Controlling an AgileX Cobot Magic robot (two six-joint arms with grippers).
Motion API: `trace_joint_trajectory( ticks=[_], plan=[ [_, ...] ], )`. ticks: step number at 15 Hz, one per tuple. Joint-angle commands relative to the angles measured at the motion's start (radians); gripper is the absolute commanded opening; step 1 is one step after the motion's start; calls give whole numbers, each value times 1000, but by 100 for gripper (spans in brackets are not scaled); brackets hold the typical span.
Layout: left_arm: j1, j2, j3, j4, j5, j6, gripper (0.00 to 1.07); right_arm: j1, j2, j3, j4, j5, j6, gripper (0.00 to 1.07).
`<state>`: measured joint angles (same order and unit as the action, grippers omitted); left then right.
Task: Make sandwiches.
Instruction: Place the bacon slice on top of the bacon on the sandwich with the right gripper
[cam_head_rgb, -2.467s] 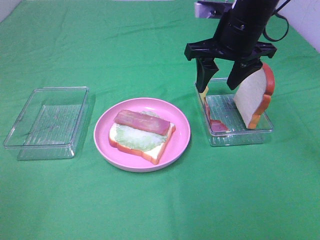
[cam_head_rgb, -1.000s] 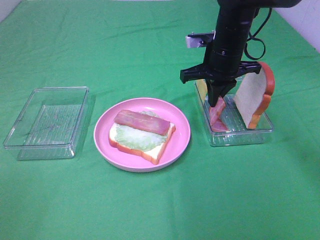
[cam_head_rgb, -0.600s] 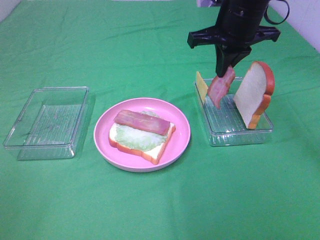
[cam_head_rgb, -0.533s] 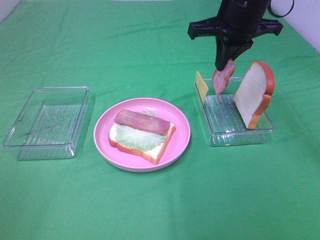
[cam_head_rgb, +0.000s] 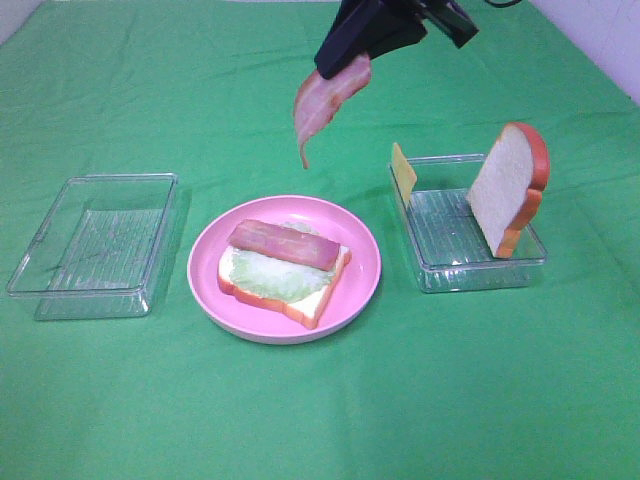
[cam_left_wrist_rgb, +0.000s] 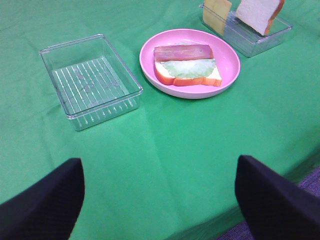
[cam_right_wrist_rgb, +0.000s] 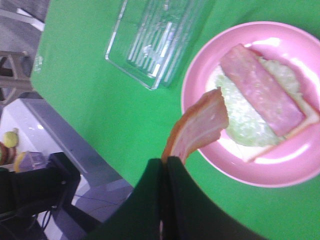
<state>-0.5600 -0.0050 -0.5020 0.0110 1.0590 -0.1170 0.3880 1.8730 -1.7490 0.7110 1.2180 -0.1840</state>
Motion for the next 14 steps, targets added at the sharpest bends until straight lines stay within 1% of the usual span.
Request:
trace_joint_trajectory(
  ticks=[1, 2, 4, 5, 7, 8, 12, 13, 14],
  plan=[
    [-2, -8, 1, 2, -11, -1, 78, -2, 62, -4, 163, -28, -85, 0],
    [-2, -8, 1, 2, -11, -1, 78, 1, 96, -4, 222, -34, -112, 0],
    [-2, -8, 1, 2, -11, -1, 78, 14, 156, -4, 300, -40, -147, 0],
    [-2, -8, 1, 2, -11, -1, 78, 55, 242, -4, 413, -56, -186, 0],
    [-2, -8, 1, 2, -11, -1, 78, 81, 305, -4, 505, -101, -234, 0],
    [-2, -8, 1, 2, -11, -1, 78, 83, 329, -4, 513, -121, -233, 0],
    [-2, -8, 1, 2, -11, -1, 78, 78, 401, -4, 461, -170, -209, 0],
    [-2, -8, 1, 2, -11, -1, 78, 78, 413, -4, 433, -183, -195, 0],
    [-2, -8, 1, 2, -11, -1, 78, 78, 414, -4, 365, -200, -164, 0]
  ],
)
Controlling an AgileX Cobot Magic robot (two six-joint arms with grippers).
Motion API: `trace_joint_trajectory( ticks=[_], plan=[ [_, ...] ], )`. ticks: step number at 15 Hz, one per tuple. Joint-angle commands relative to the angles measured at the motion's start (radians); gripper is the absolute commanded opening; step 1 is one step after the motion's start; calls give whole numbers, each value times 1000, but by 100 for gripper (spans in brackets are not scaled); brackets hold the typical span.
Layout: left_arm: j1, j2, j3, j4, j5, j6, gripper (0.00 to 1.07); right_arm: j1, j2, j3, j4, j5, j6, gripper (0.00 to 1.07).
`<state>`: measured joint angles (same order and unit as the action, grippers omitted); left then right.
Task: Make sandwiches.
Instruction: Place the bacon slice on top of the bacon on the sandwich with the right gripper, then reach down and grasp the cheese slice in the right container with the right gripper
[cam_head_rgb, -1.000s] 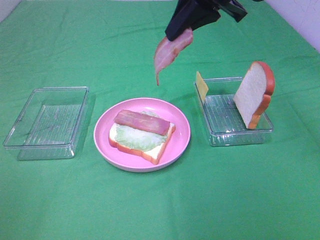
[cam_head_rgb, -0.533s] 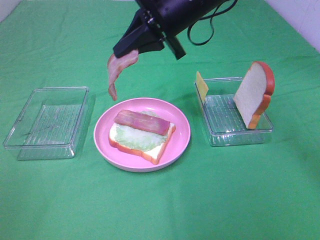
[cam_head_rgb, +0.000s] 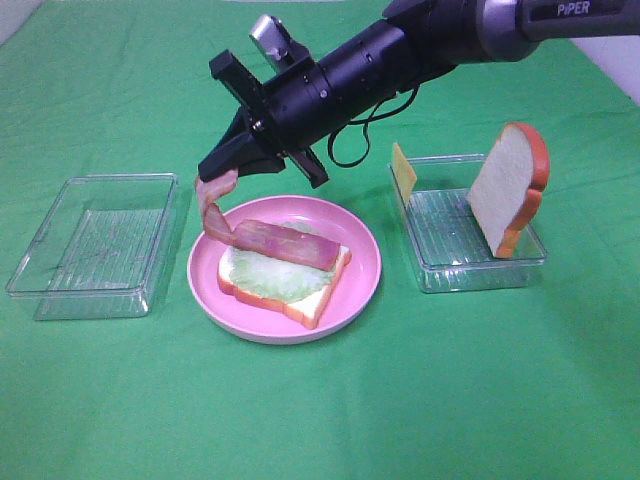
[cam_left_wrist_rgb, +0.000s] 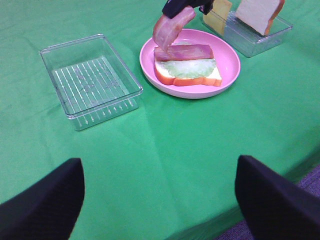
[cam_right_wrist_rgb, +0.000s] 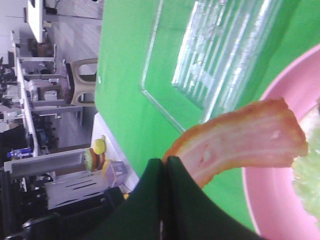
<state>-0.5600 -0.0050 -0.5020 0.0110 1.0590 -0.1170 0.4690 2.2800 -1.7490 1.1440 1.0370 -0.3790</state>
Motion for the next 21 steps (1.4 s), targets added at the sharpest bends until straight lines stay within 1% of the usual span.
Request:
trace_joint_trajectory(
  ticks=[1, 2, 5, 8, 9, 10, 13, 14, 15, 16, 17, 18, 19, 21],
  plan=[
    [-2, -8, 1, 2, -11, -1, 78, -3, 7, -4, -138, -21, 89, 0],
    [-2, -8, 1, 2, -11, -1, 78, -3, 7, -4, -209, -20, 134, 0],
    [-2, -8, 1, 2, -11, -1, 78, -3, 7, -4, -520, -26, 345, 0],
    [-2, -8, 1, 2, -11, -1, 78, -3, 7, -4, -571, -45, 363, 1],
    [-2, -8, 1, 2, -11, -1, 78, -3, 7, -4, -571, -48, 363, 9],
    [-2, -8, 1, 2, -11, -1, 78, -3, 5, -4, -571, -48, 363, 14],
    [-2, -8, 1, 2, -11, -1, 78, -3, -18, -5, -607, -47, 363, 55],
    [-2, -8, 1, 2, -11, -1, 78, -3, -39, -5, -618, -48, 363, 66],
    [-2, -8, 1, 2, -11, -1, 78, -3, -68, -5, -634, -44, 363, 72],
    [-2, -8, 1, 2, -11, -1, 78, -3, -128, -5, -680, -34, 365, 73],
    [-2, -8, 1, 2, -11, -1, 78, -3, -152, -10, -716, -16, 391, 73],
    [-2, -8, 1, 2, -11, -1, 78, -3, -167, -32, -776, 25, 419, 73],
    [-2, -8, 1, 2, -11, -1, 78, -3, -168, -53, -808, 57, 435, 73],
    [-2, -8, 1, 2, -11, -1, 78, -3, -168, -133, -931, 161, 484, 73]
  ],
)
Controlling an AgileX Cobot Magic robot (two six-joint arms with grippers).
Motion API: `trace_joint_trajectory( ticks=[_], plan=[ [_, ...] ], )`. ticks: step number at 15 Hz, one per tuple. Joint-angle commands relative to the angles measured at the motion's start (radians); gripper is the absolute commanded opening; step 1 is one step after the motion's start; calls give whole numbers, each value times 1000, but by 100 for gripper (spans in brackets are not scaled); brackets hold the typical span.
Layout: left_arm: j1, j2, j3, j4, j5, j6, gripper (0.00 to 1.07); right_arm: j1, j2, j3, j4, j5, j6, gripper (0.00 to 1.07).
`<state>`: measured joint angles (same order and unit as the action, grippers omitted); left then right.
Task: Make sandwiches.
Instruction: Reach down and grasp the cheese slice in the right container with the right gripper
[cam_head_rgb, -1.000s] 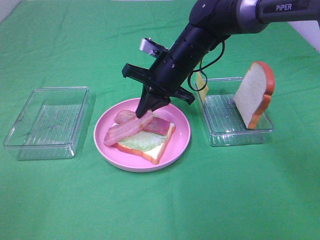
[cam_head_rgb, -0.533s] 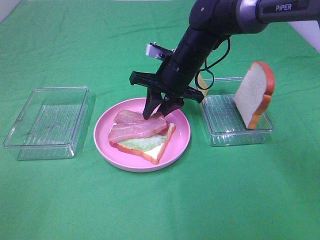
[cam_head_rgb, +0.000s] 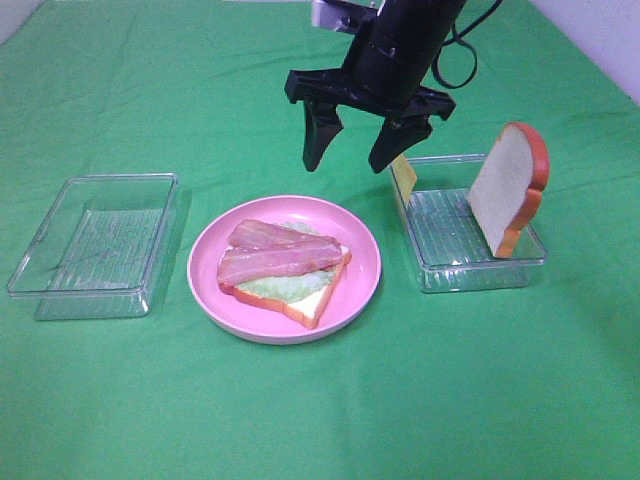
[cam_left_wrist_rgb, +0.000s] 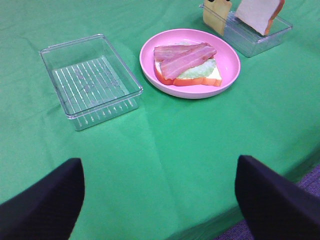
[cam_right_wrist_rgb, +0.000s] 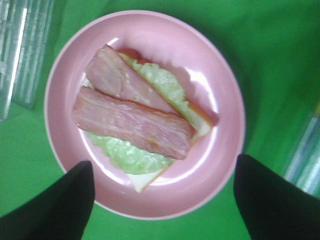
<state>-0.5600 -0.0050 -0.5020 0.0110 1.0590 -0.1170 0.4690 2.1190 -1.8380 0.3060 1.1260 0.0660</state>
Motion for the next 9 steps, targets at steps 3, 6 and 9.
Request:
trace_joint_trajectory(
  ticks=[3, 6, 9],
  plan=[
    [-2, -8, 1, 2, -11, -1, 78, -10, -1, -110, -213, 128, 62, 69],
    [-2, -8, 1, 2, -11, -1, 78, -67, 63, -173, -203, 122, 59, 67],
    [-2, -8, 1, 2, -11, -1, 78, -86, 131, -195, -217, 102, 51, 63]
  ],
)
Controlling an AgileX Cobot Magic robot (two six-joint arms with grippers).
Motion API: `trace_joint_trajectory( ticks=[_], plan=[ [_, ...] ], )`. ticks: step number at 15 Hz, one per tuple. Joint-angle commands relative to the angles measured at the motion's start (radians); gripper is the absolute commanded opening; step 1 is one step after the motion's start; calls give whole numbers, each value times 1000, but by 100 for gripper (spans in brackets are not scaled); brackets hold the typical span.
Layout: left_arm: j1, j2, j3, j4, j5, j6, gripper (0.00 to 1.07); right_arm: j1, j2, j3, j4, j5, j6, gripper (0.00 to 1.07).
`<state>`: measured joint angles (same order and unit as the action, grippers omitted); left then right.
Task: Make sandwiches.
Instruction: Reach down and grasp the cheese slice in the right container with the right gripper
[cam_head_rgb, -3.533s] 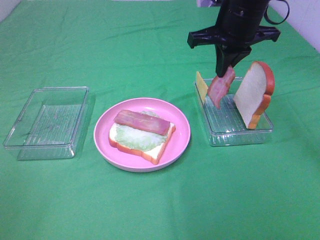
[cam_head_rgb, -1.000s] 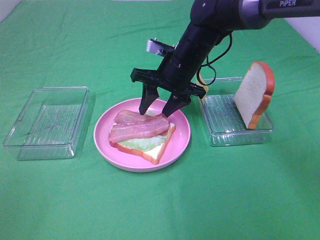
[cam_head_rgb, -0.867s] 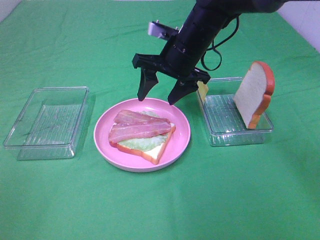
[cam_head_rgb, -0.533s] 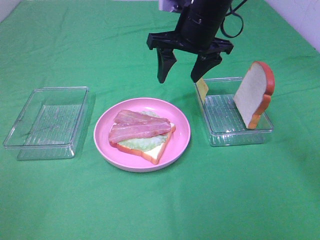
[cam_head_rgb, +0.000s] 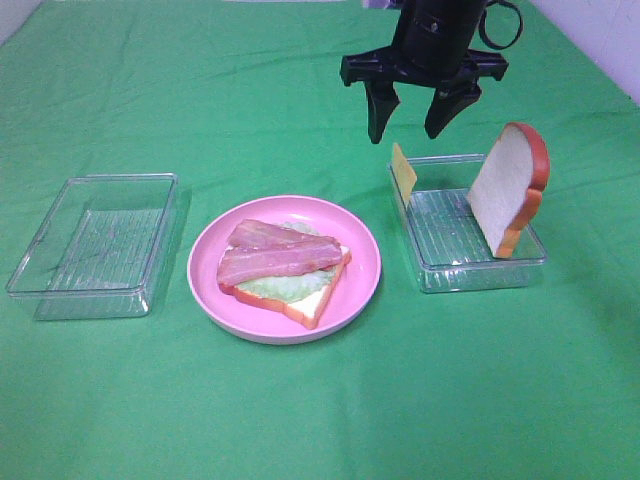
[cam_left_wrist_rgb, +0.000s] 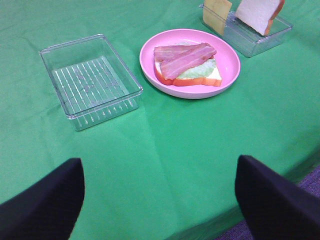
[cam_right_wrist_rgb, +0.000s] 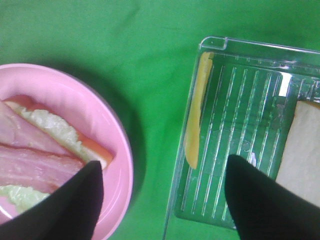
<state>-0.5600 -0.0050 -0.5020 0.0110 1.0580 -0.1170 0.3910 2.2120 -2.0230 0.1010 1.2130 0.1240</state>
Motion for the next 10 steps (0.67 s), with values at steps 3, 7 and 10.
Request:
trace_joint_trajectory(
  ticks=[3, 7, 10],
  plan=[
    [-2, -8, 1, 2, -10, -1, 78, -30, 100, -10, 1, -27, -9, 63],
    [-2, -8, 1, 2, -10, -1, 78, -43, 140, -10, 8, -39, -13, 48],
    [-2, -8, 1, 2, -10, -1, 78, -43, 144, -10, 20, -49, -13, 27]
  ],
)
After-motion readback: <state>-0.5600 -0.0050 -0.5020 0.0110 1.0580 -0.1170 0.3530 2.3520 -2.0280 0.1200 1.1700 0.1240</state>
